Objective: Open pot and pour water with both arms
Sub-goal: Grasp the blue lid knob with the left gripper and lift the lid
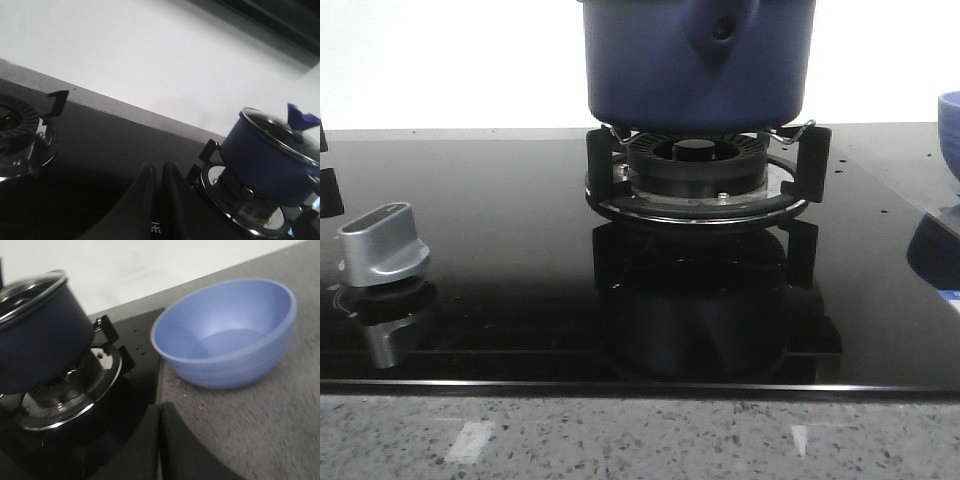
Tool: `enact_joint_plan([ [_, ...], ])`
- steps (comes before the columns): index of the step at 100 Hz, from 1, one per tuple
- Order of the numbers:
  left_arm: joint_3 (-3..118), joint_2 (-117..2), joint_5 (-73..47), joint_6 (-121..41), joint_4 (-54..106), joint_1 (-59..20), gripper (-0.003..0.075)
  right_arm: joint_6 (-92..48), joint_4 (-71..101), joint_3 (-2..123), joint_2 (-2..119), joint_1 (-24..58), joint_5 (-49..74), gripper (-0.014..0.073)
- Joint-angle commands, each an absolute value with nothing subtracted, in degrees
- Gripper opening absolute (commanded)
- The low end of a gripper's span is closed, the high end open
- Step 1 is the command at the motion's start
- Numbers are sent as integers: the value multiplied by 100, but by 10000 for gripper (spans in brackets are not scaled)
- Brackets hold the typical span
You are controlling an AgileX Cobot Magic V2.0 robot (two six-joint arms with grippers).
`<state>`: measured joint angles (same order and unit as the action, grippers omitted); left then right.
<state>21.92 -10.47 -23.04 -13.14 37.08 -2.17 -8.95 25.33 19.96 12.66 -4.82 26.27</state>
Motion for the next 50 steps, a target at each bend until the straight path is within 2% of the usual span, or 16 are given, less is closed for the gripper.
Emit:
enact_joint_plan([
  [1, 2983, -1671, -2486, -2056, 4093, -250, -20, -1401, 2484, 2690, 1851, -340, 2420, -53],
  [16, 3695, -2322, -2889, -2961, 4606, -390, -20, -1658, 2378, 3296, 2505, -169, 2508, -53],
  [31, 4011, -2863, -2771, -3539, 4794, -946, -18, -2008, 2318, 3583, 2902, 59, 2546, -31],
  [41, 4140, -3219, -2771, -3980, 5020, -1293, 26, -2022, 2318, 3711, 2970, 133, 2525, 85],
  [50, 4258, -3590, -2733, -4392, 5360, -1566, 126, -2022, 2318, 3783, 2970, 133, 2524, 281],
])
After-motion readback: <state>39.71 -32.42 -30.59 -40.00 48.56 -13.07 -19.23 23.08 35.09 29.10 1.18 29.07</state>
